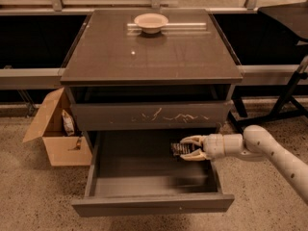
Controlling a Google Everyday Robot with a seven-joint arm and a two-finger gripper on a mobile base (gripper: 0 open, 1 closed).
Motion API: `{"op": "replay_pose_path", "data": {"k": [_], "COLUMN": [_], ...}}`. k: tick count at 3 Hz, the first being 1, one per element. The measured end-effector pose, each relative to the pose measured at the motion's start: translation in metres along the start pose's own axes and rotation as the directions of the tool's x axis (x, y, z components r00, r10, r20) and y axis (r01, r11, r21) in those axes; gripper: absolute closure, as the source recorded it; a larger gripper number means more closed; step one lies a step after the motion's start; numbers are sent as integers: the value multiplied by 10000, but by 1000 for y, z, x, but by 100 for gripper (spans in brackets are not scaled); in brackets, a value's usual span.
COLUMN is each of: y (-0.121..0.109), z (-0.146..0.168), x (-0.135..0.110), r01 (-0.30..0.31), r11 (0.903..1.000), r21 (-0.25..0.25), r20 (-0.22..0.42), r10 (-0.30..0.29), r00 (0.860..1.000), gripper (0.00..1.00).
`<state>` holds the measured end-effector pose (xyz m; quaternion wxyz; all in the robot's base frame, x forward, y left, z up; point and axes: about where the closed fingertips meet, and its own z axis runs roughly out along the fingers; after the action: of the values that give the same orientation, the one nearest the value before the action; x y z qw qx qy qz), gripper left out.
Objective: Pick rxbar chocolate from middle drawer and place on counter
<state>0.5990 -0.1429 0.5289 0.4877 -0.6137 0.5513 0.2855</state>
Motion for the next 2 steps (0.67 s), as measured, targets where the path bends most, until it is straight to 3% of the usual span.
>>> {"op": "replay_pose_path", "data": {"k": [1,2], "y": [7,6], "z": [3,4], "x": [-4,-3], "r01": [15,2], "r11": [9995,9996], "r21": [-318,-274], "r20": [160,125], "r10": [-10,1], "r00": [9999,9999], "gripper": [100,100]}}
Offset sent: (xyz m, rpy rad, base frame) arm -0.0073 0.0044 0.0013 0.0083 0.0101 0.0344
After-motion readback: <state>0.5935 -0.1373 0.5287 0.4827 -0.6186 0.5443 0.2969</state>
